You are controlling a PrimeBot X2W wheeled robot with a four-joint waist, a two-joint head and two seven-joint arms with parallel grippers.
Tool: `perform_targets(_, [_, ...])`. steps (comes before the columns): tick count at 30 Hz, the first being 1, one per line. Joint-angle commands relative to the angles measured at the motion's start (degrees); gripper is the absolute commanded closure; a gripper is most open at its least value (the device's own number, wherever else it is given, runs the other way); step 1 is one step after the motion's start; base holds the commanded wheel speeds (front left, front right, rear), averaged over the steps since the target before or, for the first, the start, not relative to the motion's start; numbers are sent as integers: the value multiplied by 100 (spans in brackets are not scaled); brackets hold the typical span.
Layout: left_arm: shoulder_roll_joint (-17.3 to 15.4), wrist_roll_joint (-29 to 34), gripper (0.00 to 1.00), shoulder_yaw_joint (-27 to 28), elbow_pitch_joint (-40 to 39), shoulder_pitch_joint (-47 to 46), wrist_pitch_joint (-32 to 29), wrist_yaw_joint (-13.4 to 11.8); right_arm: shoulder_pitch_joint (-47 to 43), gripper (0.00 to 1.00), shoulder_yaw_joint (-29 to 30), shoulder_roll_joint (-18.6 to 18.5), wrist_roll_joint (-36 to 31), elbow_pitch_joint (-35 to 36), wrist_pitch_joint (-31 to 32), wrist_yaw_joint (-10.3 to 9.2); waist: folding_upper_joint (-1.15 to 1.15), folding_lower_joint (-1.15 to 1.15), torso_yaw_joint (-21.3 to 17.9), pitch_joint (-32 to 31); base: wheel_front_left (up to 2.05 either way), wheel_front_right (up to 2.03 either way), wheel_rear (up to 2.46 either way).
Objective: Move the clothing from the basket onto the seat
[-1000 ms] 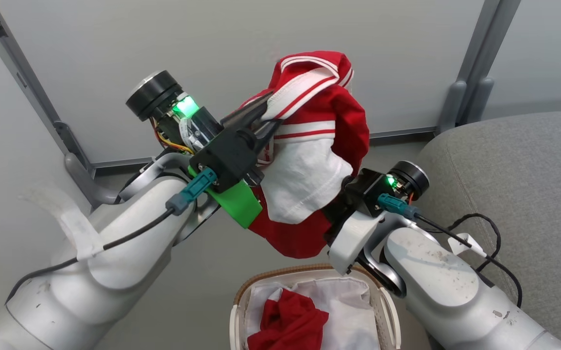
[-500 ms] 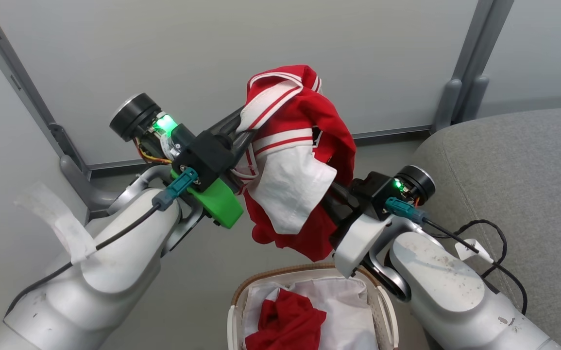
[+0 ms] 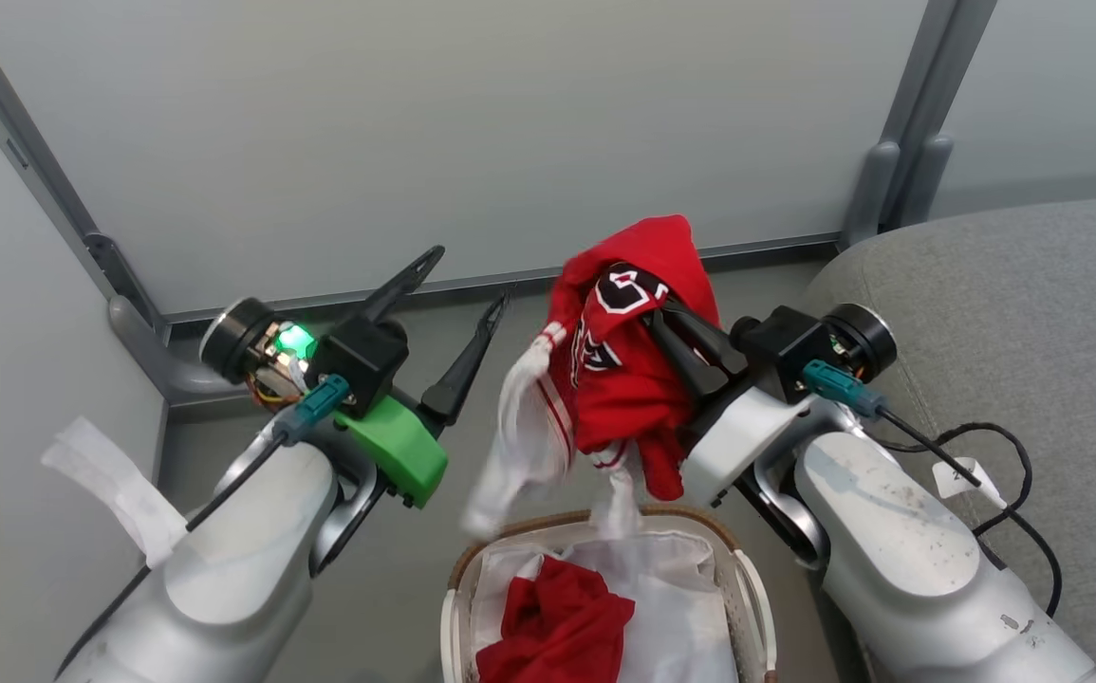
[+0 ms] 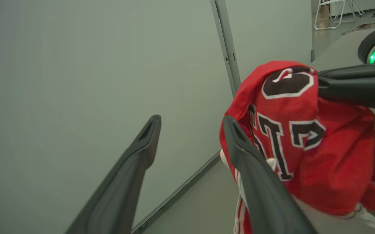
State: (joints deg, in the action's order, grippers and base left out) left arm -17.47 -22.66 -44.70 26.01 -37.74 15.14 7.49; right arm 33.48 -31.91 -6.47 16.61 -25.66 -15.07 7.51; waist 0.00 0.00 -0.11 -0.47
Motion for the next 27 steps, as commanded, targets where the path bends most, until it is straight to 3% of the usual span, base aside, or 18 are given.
perform_targets(1, [39,-52,0,86,8,193,2,-43,-83,100,99,-17,-58,52,-15,-4,0,0,-3,17,0,0,0])
perform_targets(19, [871,172,0,1186,-256,1835,2,-67,-340,100,783,-106,-307,180,-15,-4,0,0,-159,172,0,0,0])
perform_targets(27, [1129,428,0,1381,-367,2053,2,-18,-380,100,1146,-133,-418,177,-16,-5,0,0,-613,361,0,0,0])
